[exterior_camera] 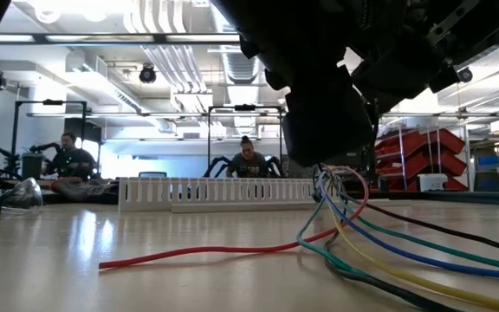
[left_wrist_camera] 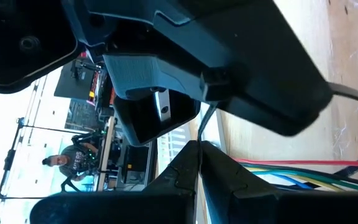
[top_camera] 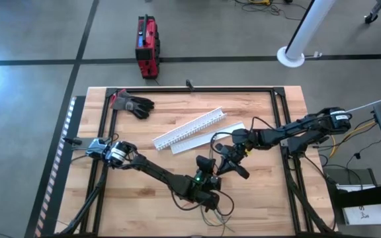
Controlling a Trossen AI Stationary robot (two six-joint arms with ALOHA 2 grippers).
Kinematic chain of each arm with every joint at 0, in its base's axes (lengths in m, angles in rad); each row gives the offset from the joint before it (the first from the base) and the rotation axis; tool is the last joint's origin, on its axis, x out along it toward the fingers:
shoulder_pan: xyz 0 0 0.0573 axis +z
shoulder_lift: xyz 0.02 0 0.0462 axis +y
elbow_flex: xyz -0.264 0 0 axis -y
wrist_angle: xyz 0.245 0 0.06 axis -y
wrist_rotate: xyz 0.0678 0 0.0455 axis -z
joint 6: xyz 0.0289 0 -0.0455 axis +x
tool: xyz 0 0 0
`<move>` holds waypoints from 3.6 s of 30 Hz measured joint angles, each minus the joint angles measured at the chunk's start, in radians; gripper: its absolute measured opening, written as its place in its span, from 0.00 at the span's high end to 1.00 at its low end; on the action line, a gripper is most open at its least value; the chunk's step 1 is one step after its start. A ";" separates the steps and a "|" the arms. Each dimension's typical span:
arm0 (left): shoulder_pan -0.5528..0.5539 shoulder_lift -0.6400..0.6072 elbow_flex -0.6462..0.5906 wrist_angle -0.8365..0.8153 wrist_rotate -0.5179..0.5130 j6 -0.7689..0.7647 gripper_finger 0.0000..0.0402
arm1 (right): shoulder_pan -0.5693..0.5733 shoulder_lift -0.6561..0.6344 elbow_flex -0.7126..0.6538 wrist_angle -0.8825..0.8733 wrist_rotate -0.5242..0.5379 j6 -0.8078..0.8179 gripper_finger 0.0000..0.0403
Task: Ziptie cables
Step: Insert the pointed tail of the zip tie through the locking head to form a loop
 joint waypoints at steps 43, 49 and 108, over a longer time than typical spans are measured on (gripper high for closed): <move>-0.003 0.000 0.000 -0.021 -0.001 -0.018 1.00 | -0.008 0.001 0.000 -0.028 -0.015 -0.008 1.00; -0.003 0.000 0.000 -0.021 -0.001 -0.023 1.00 | -0.008 0.001 0.000 -0.027 -0.015 -0.018 1.00; 0.006 0.000 0.000 -0.009 -0.001 -0.023 1.00 | -0.008 0.002 0.000 -0.034 -0.014 -0.059 1.00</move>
